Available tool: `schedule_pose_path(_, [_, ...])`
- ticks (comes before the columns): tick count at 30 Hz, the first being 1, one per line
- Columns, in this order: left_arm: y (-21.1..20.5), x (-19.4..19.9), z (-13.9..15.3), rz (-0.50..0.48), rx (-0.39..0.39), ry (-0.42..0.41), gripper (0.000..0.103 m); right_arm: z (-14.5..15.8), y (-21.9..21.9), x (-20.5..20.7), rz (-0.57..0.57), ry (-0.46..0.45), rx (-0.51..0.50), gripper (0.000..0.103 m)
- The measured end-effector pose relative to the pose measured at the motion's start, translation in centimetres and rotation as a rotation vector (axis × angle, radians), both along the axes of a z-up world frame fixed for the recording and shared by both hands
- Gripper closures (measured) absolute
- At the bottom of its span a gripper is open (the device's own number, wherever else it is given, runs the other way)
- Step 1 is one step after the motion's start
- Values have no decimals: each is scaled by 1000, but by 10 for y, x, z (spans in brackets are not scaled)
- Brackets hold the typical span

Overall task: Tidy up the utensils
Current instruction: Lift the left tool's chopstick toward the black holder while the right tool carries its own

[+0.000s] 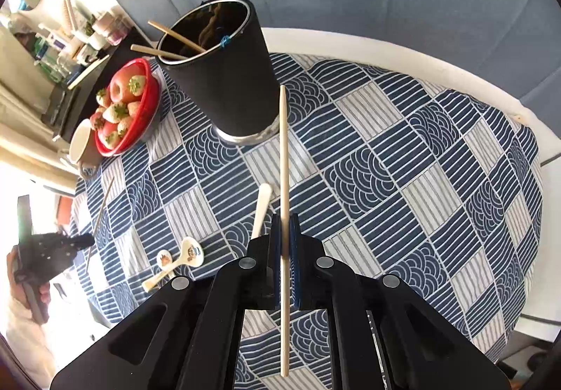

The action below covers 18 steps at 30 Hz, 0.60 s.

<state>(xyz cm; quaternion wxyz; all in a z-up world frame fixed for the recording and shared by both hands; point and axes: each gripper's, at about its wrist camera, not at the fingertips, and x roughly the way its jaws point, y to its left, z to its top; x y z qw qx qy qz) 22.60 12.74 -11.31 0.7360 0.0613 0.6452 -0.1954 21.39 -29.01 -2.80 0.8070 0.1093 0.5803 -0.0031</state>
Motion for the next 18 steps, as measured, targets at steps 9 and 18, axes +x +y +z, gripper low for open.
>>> schedule_pose_path(9, [9, -20, 20, 46, 123, -56, 98, 27, -40, -5, 24, -99, -36, 99])
schedule_pose_path(18, [15, -27, 65, 139, 129, -167, 98, 48, -70, -6, 49, -177, -56, 99])
